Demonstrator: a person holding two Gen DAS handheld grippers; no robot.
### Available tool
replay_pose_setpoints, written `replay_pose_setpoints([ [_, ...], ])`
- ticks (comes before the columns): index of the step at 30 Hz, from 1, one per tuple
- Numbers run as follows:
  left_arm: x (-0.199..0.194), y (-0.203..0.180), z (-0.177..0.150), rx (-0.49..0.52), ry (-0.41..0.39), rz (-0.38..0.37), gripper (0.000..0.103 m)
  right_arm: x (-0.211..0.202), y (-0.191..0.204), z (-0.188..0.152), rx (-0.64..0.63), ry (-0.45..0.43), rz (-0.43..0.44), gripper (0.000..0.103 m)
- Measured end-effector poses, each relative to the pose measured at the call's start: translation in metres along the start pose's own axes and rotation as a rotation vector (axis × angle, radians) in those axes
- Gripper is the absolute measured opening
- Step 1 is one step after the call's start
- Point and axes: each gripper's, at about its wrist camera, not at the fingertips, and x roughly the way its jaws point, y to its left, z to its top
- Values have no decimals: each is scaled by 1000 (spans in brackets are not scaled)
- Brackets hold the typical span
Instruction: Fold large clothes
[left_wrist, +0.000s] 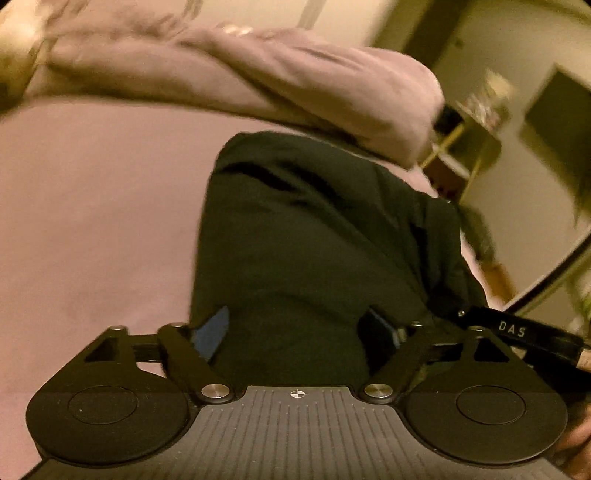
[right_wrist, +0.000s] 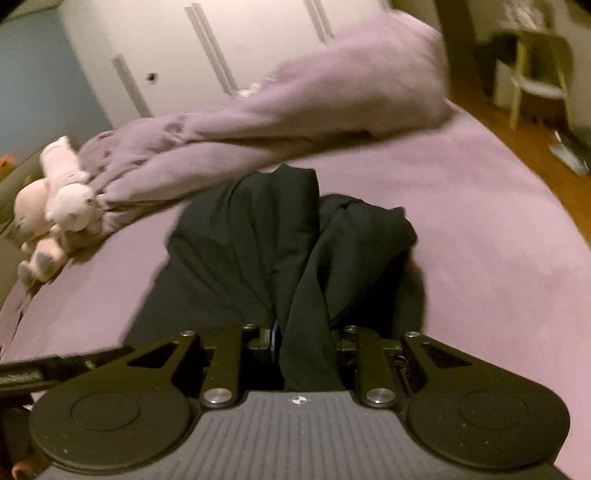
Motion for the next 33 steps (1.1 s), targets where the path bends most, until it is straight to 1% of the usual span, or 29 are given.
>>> replay_pose_setpoints([
  [2,8,-12,-3,52,-26,56,94,9,-21,-12,66,1,22,24],
  [3,11,-14,-4,52,-31,70,96,11,-29,-16,95,-10,47,28],
  [5,13,-12,-4,34,-38,76,98,8,-40,-19,165,-25,86,31],
  [6,13,-11,-4,28,-37,75,98,2,-43,-19,201,-32,97,35],
  [8,14,-6,-1,8,-34,68,97,-16,-43,-20,222,-67,94,38],
  [10,15,-1,-3,-11,-32,63,98,-40,-33,-24,202,-138,48,38],
  [11,15,-1,-3,-14,-34,63,98,-50,-28,-26,191,-167,39,38],
  [13,13,-3,-5,-9,-43,69,98,-68,-17,-26,202,-232,25,38],
  [15,13,-5,-7,-9,-49,78,98,-76,-1,-21,208,-281,29,38],
  [18,11,-4,-8,-10,-51,76,98,-66,25,-1,219,-327,55,38],
  [20,11,-3,-9,-9,-53,72,98,-42,43,20,196,-336,62,38],
  [22,10,1,-10,-9,-57,63,98,-12,59,39,148,-333,21,38],
  [24,11,3,-11,2,-59,61,98,21,66,54,102,-323,-46,37],
  [26,8,5,-11,2,-64,57,98,43,67,58,88,-310,-88,37],
  [28,4,10,-9,-36,-76,51,92,60,63,51,64,-298,-150,37],
  [29,2,12,-6,-62,-83,52,91,68,60,43,37,-293,-201,37],
  [31,5,15,4,-99,-95,62,90,80,54,24,-17,-274,-295,37],
  [33,16,14,18,-99,-118,91,90,90,55,11,-71,-261,-383,35],
])
